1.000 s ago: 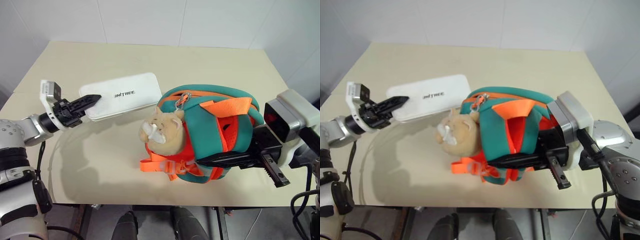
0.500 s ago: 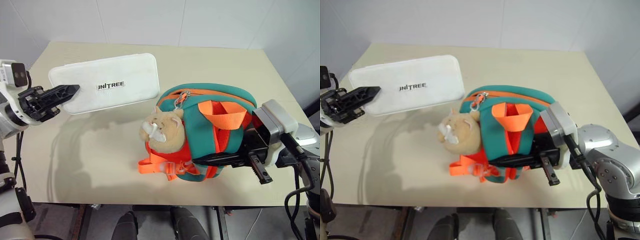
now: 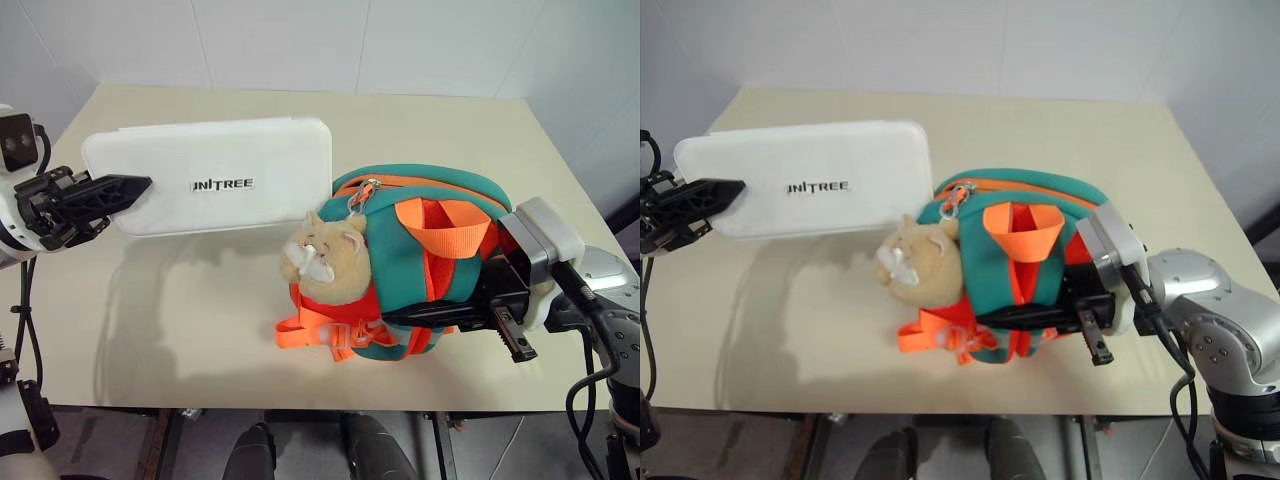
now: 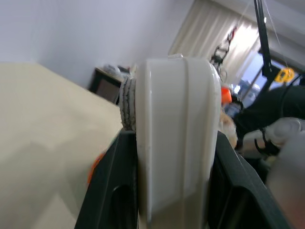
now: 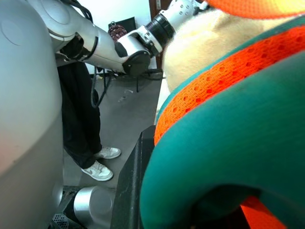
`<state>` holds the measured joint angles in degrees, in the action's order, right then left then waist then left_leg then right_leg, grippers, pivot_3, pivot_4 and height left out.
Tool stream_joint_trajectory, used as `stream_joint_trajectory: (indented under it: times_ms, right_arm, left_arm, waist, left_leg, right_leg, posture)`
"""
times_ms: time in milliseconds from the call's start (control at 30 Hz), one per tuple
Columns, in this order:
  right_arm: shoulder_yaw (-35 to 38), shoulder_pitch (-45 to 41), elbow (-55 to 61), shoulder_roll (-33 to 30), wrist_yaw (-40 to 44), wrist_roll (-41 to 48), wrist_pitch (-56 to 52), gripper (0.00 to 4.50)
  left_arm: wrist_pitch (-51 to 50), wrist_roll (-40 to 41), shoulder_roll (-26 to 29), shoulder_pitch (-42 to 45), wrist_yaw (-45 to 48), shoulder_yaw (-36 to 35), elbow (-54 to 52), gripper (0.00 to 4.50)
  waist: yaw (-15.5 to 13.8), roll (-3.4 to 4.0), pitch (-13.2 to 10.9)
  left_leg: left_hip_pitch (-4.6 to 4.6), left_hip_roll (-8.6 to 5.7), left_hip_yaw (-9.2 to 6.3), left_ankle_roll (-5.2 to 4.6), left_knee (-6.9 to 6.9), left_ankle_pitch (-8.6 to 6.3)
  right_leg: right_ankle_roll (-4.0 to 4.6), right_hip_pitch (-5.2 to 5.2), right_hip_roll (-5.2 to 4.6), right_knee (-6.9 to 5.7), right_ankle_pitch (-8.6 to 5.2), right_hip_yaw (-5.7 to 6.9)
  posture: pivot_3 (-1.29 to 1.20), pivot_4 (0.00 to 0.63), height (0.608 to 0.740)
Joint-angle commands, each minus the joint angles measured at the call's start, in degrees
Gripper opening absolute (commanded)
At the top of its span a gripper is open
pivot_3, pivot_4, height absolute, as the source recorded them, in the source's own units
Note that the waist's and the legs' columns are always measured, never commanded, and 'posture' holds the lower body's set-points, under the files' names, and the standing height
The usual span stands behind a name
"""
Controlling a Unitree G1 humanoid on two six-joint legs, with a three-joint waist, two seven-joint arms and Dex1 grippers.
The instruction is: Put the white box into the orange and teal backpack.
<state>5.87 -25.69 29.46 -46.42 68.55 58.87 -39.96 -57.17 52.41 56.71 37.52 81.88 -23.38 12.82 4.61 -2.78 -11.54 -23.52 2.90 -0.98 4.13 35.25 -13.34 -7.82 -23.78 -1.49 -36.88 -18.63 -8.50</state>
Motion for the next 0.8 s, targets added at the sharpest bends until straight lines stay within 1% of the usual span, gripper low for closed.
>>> stream_joint_trajectory:
  times_ms: [33, 233, 367, 467, 533, 667, 800]
  right_arm:
    - [0.4, -1.0, 0.3, 0.5, 0.4, -0.3, 1.4, 0.00]
    - [-0.4, -1.3, -0.6, 1.1, 1.1, -1.6, 2.2, 0.00]
    - [-1.0, -1.9, -1.1, 2.1, 1.0, -2.2, 2.5, 0.00]
    - [-1.3, -1.7, -1.4, 3.1, 1.0, -3.0, 3.1, 0.00]
    - [-1.4, -1.7, -1.5, 3.5, 1.1, -3.4, 3.3, 0.00]
    - [-2.8, -0.1, -2.0, 4.8, 1.5, -6.4, 6.0, 0.00]
    - [-4.7, 1.1, -2.9, 6.2, 1.7, -9.5, 8.4, 0.00]
  left_arm:
    - [2.8, -0.6, 2.1, -0.2, 3.9, 1.4, -2.3, 1.29]
    - [8.7, -5.4, 3.6, 1.5, 8.8, 8.2, -2.3, 1.29]
    - [13.1, -8.4, 2.4, 4.9, 8.3, 12.8, -1.7, 1.29]
    - [15.2, -10.5, -0.4, 8.8, 5.6, 16.4, -1.8, 1.29]
    - [15.5, -11.3, -2.0, 10.6, 4.7, 17.6, -1.7, 1.29]
    - [12.8, -10.3, -7.5, 14.5, 1.4, 18.9, -3.0, 1.29]
    - [9.0, -9.7, -11.0, 15.8, -1.1, 20.0, -5.0, 1.29]
  waist:
    - [-0.1, 0.00, 0.0]
    - [-0.1, 0.00, 0.0]
    - [-0.2, 0.00, 0.0]
    - [-0.3, 0.01, 0.0]
    - [-0.5, 0.01, 0.0]
    - [-0.7, 0.01, 0.0]
    - [-0.5, 0.01, 0.0]
  left_leg:
    - [0.00, 0.00, 0.00, 0.00, 0.00, 0.00]
    - [0.05, 0.00, 0.00, 0.00, 0.00, 0.00]
    - [0.07, 0.00, 0.00, -0.01, 0.02, 0.00]
    - [0.08, 0.00, 0.00, -0.01, 0.02, -0.01]
    - [0.08, 0.00, 0.00, -0.01, 0.03, -0.01]
    - [0.07, 0.00, 0.00, -0.03, 0.06, -0.01]
    - [0.07, 0.00, 0.00, -0.05, 0.11, -0.03]
  right_leg:
    - [0.02, 0.00, 0.00, 0.00, -0.01, 0.00]
    - [0.03, 0.06, 0.00, 0.00, -0.02, 0.00]
    - [0.02, 0.09, 0.01, 0.00, -0.02, 0.00]
    - [0.02, 0.10, 0.01, 0.00, -0.02, 0.00]
    - [0.01, 0.11, 0.02, -0.02, -0.03, 0.01]
    - [-0.02, 0.11, 0.03, -0.04, -0.04, 0.00]
    - [-0.06, 0.10, 0.04, -0.11, -0.05, -0.02]
  posture:
    - [0.00, 0.150, 0.740]
    - [0.00, 0.150, 0.740]
    - [0.00, 0.150, 0.740]
    - [0.00, 0.150, 0.740]
    - [0.00, 0.150, 0.740]
    - [0.00, 0.150, 0.740]
    - [0.00, 0.150, 0.740]
